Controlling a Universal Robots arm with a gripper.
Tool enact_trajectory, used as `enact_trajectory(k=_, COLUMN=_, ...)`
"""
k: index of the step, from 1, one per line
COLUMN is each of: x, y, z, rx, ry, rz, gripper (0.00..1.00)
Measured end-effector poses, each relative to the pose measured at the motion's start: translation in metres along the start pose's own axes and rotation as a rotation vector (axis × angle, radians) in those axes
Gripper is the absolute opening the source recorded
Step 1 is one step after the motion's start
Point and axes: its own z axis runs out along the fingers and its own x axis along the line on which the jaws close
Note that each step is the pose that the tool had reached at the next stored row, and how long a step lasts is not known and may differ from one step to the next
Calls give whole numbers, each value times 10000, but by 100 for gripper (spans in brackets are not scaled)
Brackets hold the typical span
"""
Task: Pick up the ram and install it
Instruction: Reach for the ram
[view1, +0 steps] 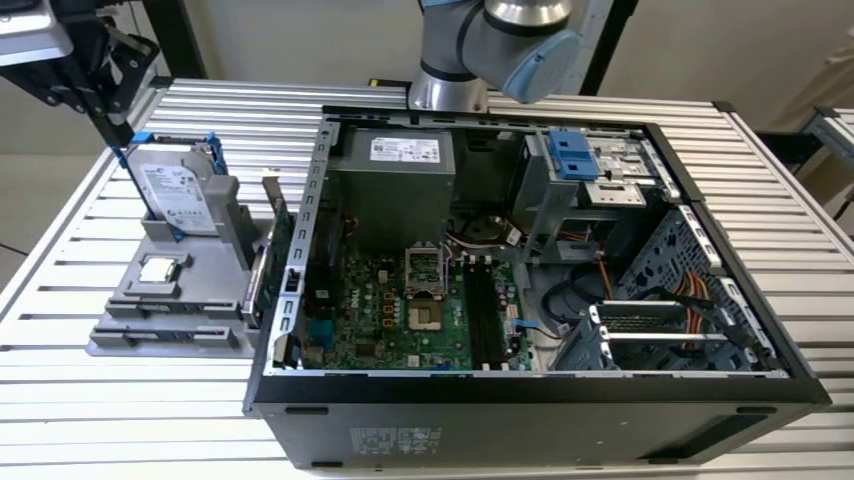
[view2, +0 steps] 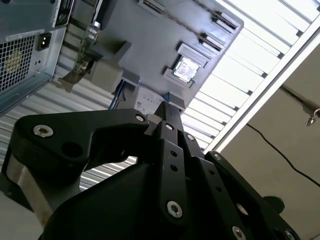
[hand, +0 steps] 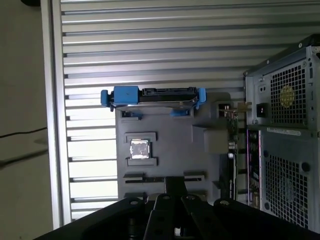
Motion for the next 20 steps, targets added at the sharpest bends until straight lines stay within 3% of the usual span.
enact_trajectory(k=7, x=1, y=-54, z=10, rx=0, ry=26, rz=-15, gripper=0)
enact_trajectory(k=15, x=-7, y=-163, z=15, rx=2, ry=64, rz=-17, gripper=0)
enact_trajectory(k=20, x=-48, y=-211, z=14, rx=4, ry=98, rz=-38, gripper=0)
